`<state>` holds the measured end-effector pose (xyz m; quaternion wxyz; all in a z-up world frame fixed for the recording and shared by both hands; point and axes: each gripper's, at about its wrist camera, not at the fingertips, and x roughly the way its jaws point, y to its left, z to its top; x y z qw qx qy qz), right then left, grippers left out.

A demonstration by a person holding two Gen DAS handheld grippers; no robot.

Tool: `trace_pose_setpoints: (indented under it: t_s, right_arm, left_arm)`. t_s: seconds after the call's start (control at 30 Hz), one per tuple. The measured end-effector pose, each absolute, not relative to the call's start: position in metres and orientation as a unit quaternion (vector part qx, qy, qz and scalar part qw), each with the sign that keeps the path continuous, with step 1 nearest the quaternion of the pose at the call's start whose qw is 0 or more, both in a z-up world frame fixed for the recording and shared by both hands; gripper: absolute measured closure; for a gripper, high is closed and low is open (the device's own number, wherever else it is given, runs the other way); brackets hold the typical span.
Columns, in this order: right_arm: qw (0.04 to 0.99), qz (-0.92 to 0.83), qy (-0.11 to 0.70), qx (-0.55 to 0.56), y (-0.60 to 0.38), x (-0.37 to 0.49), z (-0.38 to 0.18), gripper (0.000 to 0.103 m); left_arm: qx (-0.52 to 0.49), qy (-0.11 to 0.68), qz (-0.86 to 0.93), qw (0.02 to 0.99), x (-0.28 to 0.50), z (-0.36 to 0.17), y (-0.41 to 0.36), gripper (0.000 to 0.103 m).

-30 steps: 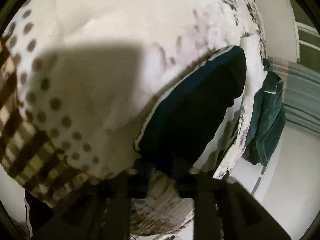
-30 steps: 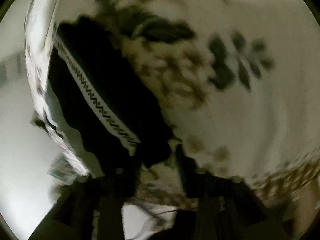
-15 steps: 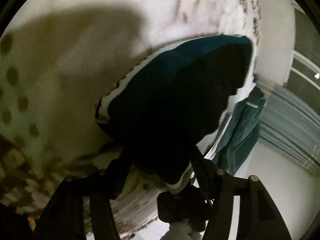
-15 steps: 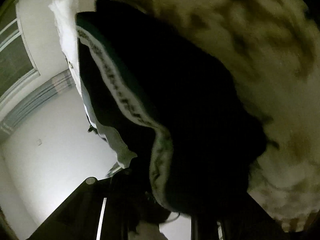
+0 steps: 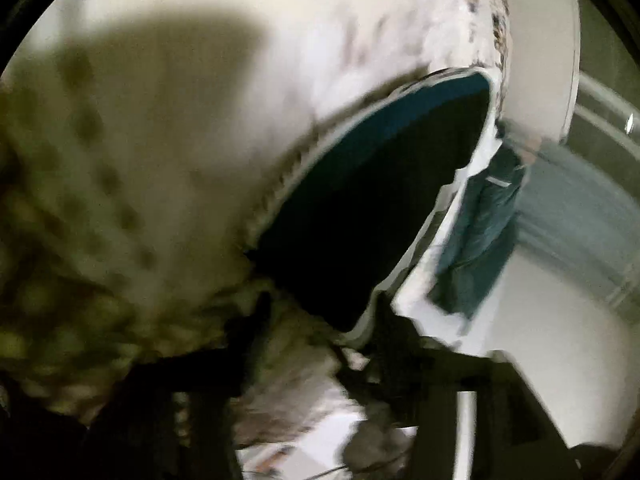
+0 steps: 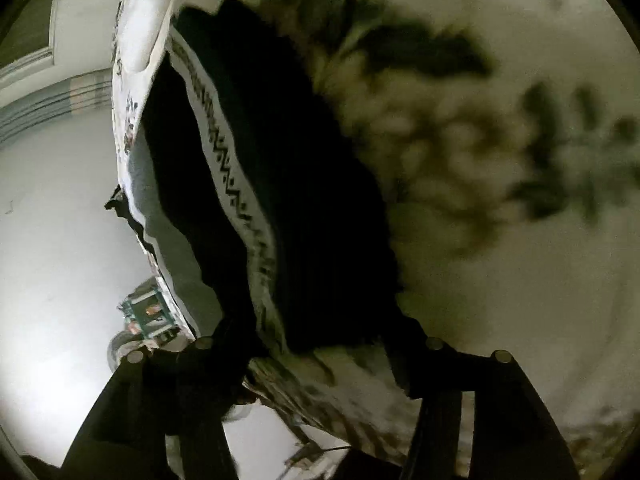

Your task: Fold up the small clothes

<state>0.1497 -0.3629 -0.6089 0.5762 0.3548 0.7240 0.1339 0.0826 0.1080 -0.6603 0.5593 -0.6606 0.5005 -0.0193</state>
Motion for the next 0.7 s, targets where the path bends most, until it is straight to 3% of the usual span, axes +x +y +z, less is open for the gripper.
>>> trace_pose_setpoints:
  t_s: [0.27,0.5,0.53,0.57,0.6,0.7]
  right_arm:
    - [0.678,0.125,0.665,0.286,-0.384,0.238,-0.558,0.043]
    - [0.708,0.163,0.638,0.255,-0.321,0.347,-0.567,0.043]
    - [0.703,0.167,0.644,0.25,-0.304,0.356,-0.573,0.058]
    - [0.705,0.165,0.646,0.241,-0.295,0.356,-0.573,0.082]
    - [0.712,0.151,0.648,0.223,-0.283,0.351,-0.573,0.1]
    - [0.745,0.089,0.628,0.209,-0.312,0.336,-0.562,0.1]
  left_arm:
    - [-0.484,0.488,-0.009,0.726,0.194,-0.61,0.148,0.044]
    - [-0.405,0.525,-0.058,0.746,0.299,-0.648,0.13,0.044]
    - [-0.401,0.522,-0.059,0.75,0.293,-0.648,0.132,0.048]
    - [-0.396,0.515,-0.056,0.758,0.295,-0.647,0.13,0.057]
    - [-0.397,0.512,-0.057,0.76,0.295,-0.645,0.13,0.074]
    - [-0.405,0.51,-0.053,0.757,0.295,-0.644,0.127,0.074]
